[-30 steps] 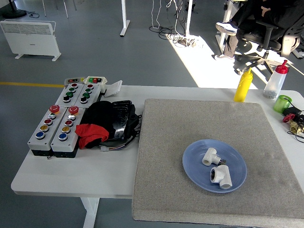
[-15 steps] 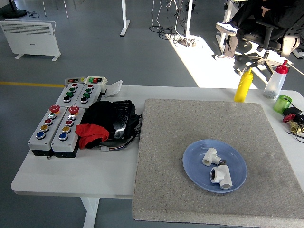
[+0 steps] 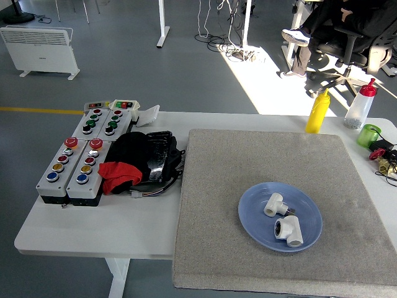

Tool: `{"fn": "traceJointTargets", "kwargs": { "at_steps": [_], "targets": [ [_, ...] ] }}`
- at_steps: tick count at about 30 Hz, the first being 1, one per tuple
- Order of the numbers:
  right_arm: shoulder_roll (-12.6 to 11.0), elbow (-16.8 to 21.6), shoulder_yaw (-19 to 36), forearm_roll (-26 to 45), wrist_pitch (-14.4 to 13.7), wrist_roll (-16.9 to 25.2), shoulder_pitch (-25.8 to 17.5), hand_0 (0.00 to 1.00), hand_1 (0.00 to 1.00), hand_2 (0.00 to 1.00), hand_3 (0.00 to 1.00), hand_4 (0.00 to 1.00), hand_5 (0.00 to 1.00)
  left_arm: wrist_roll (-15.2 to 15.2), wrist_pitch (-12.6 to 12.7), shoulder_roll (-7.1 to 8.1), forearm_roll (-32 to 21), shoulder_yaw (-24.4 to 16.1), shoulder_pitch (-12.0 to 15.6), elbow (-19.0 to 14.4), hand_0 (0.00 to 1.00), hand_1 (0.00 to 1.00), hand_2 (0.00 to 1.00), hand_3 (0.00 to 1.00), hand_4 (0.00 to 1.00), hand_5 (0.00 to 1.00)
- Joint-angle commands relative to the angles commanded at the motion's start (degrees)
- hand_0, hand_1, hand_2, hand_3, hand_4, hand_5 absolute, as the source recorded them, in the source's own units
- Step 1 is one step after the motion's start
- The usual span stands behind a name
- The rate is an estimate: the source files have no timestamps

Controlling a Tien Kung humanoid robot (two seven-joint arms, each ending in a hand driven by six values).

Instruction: Pick pipe place plate twice

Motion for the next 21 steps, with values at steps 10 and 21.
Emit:
{"fn": "traceJointTargets", "kwargs": {
  "at_steps": [10, 21],
  "targets": [
    [0.10, 0.07, -0.03, -0.12, 0.11, -0.23, -0.20, 0.770, 0.685, 0.691, 0.697, 0.530, 0.451, 0.32, -0.10, -0.04, 0.32, -0.09, 0.29, -0.14, 0.651, 0.613, 0.612, 0.604, 0.296, 0.998],
    [0.15, -0.27, -0.25, -0.11, 0.17, -0.01, -0.48, 0.769, 0.684, 0.691, 0.693, 0.523, 0.451, 0.48, -0.18, -0.07, 0.61, -0.19, 0.66, -0.24, 0.651, 0.613, 0.612, 0.605, 0.296, 0.998]
  ]
}}
